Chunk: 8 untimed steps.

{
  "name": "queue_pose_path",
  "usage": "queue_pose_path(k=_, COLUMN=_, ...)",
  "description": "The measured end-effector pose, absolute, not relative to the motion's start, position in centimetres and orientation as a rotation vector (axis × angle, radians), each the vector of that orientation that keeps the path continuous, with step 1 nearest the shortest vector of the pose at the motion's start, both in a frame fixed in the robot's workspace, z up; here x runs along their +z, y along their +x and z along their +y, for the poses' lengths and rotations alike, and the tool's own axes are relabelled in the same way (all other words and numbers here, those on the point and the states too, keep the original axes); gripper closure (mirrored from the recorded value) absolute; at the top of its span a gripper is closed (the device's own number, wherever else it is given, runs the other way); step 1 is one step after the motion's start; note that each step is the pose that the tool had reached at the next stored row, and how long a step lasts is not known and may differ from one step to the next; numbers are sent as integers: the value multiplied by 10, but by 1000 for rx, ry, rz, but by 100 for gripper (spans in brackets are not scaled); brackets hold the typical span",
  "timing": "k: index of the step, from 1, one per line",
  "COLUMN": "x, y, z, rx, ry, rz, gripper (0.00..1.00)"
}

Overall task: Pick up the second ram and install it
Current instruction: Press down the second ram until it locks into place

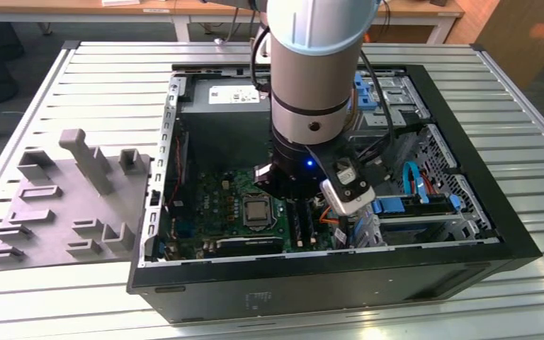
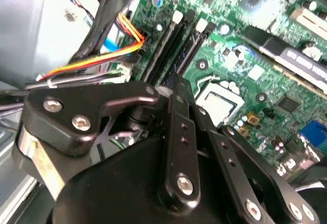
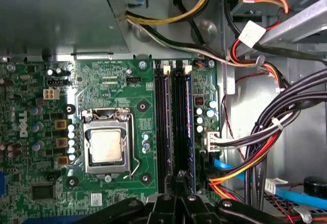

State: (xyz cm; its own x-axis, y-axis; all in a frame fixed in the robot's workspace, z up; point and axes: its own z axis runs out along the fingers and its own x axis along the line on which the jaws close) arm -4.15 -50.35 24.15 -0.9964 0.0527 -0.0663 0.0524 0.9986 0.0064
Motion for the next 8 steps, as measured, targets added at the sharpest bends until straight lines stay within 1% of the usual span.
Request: queue_pose_path(k=8, x=242, y=-41, z=-505, rx=7, ry=81, rz=3074, gripper=89)
